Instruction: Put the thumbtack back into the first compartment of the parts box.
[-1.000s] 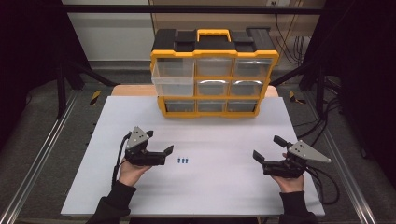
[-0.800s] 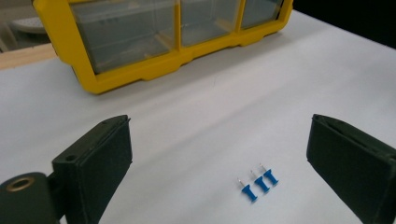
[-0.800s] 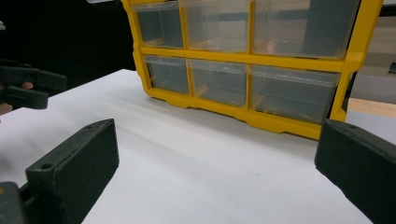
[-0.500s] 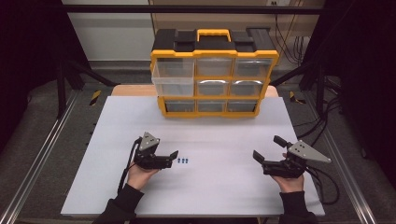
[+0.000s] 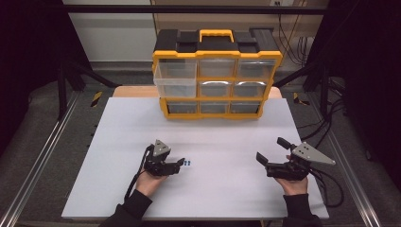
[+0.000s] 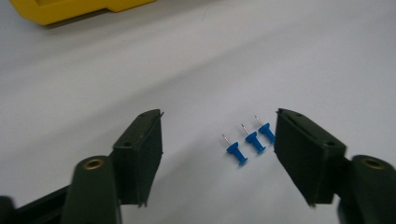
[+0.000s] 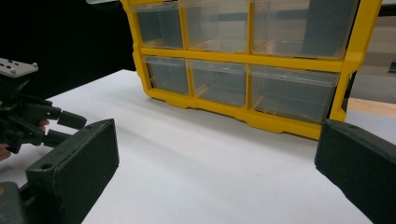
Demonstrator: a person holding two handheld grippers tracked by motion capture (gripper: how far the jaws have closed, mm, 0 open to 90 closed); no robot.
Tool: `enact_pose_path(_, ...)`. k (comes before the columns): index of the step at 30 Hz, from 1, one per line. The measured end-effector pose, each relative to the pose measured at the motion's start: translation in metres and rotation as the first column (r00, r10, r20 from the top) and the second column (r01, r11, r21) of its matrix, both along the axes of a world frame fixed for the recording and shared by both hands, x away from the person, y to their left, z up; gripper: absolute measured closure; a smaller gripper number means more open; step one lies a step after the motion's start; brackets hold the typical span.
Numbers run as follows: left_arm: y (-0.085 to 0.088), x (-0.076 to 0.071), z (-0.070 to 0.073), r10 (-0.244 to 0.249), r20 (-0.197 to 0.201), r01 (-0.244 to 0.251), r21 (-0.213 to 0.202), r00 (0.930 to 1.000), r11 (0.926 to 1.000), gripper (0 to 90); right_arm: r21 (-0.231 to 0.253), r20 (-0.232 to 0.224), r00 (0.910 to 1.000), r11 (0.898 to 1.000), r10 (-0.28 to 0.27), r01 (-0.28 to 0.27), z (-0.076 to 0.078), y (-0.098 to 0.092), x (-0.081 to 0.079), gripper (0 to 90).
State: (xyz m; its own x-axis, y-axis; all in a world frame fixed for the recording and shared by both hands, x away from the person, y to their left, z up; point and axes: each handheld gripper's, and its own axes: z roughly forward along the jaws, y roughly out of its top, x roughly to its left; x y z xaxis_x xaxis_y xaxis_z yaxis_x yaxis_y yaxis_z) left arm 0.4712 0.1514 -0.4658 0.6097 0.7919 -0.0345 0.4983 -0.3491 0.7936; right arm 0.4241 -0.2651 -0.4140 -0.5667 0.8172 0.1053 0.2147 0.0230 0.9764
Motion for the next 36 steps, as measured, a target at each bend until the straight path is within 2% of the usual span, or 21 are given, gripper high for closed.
enact_pose_path(2,-0.002,0.0,-0.002,0.001,-0.009,-0.001,-0.01,1.0,1.0,36.7,0.004,0.002,1.0,1.0,-0.001,0.001,0.0,0.0,0.0,0.7)
enact_pose_path(6,-0.005,-0.001,-0.006,0.007,-0.034,-0.007,0.004,0.9994,1.0,44.5,0.003,0.001,1.0,1.0,0.0,0.0,0.0,0.0,0.0,0.7)
enact_pose_path(16,-0.012,-0.001,-0.011,0.016,-0.044,-0.015,0.028,0.9989,0.9995,57.8,0.007,0.001,1.0,1.0,-0.001,0.001,0.0,0.0,0.0,0.7)
enact_pose_path(18,-0.012,-0.002,-0.011,0.013,-0.049,-0.011,0.047,0.9987,0.9988,61.1,0.009,-0.001,1.0,1.0,-0.001,0.001,0.001,0.0,0.0,0.7)
enact_pose_path(22,-0.016,-0.002,-0.013,0.023,-0.045,-0.021,0.045,0.9987,0.9987,64.8,0.01,0.003,1.0,1.0,-0.002,0.002,0.001,-0.001,0.0,0.7)
enact_pose_path(28,-0.019,-0.003,-0.015,0.022,-0.043,-0.019,0.084,0.9988,0.9963,70.7,0.017,0.002,1.0,1.0,-0.005,0.005,0.002,-0.002,-0.001,0.7)
enact_pose_path(31,-0.021,-0.004,-0.015,0.025,-0.043,-0.021,0.081,0.9988,0.9965,74.8,0.014,0.002,1.0,1.0,-0.003,0.003,0.002,-0.002,-0.001,0.7)
enact_pose_path(36,-0.022,-0.005,-0.015,0.026,-0.033,-0.022,0.101,0.9991,0.9946,80.1,0.014,-0.001,1.0,1.0,-0.001,0.001,0.002,-0.001,0.0,0.7)
